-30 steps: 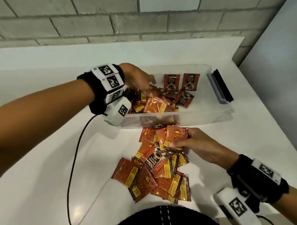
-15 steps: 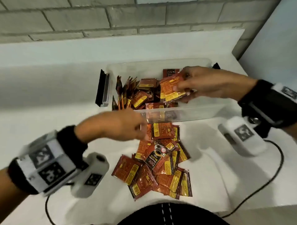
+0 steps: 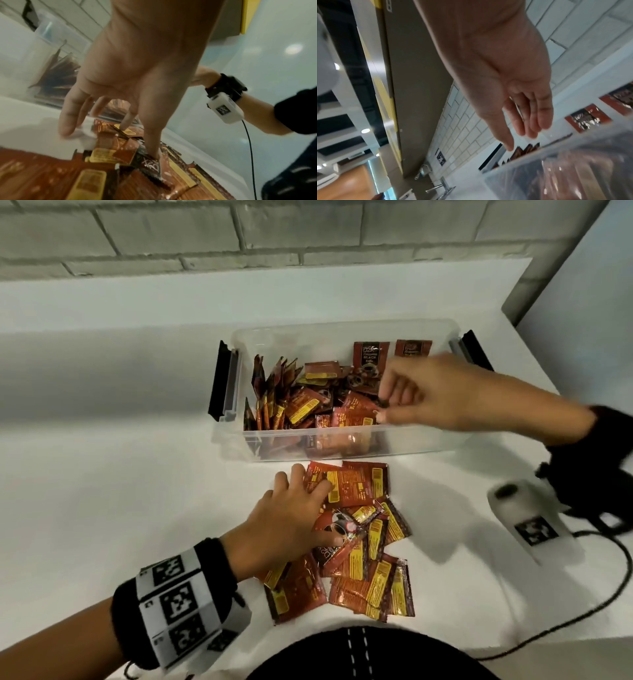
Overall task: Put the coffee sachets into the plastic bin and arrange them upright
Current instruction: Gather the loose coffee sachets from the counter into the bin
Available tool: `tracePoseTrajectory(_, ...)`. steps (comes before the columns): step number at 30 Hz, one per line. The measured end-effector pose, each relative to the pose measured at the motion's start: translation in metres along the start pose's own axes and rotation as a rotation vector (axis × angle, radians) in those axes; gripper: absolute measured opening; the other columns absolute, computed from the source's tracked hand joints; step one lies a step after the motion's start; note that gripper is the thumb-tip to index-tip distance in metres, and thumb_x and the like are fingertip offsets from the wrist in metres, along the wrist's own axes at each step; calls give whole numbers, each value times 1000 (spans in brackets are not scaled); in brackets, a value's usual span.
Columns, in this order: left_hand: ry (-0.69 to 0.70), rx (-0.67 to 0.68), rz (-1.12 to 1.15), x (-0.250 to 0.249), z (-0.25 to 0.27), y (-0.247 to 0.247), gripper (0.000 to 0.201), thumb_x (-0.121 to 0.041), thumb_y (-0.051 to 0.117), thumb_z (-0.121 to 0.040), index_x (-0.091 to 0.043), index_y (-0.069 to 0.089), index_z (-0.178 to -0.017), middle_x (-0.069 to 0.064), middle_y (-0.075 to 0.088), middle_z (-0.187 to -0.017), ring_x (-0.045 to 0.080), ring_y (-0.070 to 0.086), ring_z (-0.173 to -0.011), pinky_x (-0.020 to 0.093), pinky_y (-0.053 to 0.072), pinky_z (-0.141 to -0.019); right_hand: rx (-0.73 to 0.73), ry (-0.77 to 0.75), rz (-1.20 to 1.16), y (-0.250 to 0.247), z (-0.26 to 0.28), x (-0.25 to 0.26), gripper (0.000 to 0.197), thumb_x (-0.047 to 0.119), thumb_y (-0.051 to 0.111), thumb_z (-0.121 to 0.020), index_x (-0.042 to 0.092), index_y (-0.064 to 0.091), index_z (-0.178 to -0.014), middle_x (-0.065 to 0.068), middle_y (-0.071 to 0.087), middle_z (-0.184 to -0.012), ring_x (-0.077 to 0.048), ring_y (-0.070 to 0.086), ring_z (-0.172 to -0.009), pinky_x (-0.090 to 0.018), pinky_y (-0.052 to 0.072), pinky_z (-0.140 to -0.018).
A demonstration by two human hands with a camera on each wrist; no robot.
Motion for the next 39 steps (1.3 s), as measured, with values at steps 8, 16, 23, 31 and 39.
tracePoseTrajectory(8, 74, -7, 91, -1, 1, 3, 75, -64, 54, -80, -21, 28, -136, -4, 16, -149, 21, 21, -130, 41, 29, -106, 474, 1, 145, 113, 58, -23, 84, 73, 59, -70, 32, 26, -136, 11, 4, -152, -18, 5, -140, -43, 22, -115)
tracePoseTrajectory(16, -6, -139, 159, 3, -7, 2, 42, -61, 47, -86, -23, 38, -102, -2, 35, -119, 18, 33, -113, 36, 38, -95, 295, 32, 128, 154, 84, -21, 111, 82, 63, -54, 33, 9, -138, 3, -28, -153, -21, -28, -141, -43, -5, -117)
tracePoseTrajectory(23, -30, -35, 412, -3, -8, -8, 97, -42, 78, -71, -25, 14, -142, 2, 31, -144, 23, 28, -132, 41, 35, -104, 121, 85, -14, 138, 79, -23, 71, 45, 75, -73, 28, 28, -124, 8, 21, -136, -6, 15, -115, -19, 29, -92)
tracePoseTrajectory(31, 46, 145, 452, 2, -13, -20, 31, -31, 71, -82, -19, 60, -109, -2, 55, -103, 16, 53, -96, 27, 43, -78, 167, 201, -384, 125, 69, -43, 88, 20, 81, -72, 39, 20, -131, 4, 40, -127, -12, 44, -116, -29, 48, -93)
tracePoseTrajectory(39, 132, -77, 765, 21, -2, -102, 18, -23, 58, -91, -24, 53, -108, -7, 64, -99, 4, 65, -80, 16, 50, -63, 167, 199, -506, 122, 66, -41, 30, 33, 71, -81, 23, 54, -103, 9, 56, -106, -2, 57, -84, -11, 46, -62)
Point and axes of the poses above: each hand's wrist, its own z-axis away from the middle knuckle, its own y-axis out of the palm, x = y × z, the point moved 3 cm from there along -z, towards the middle knuckle
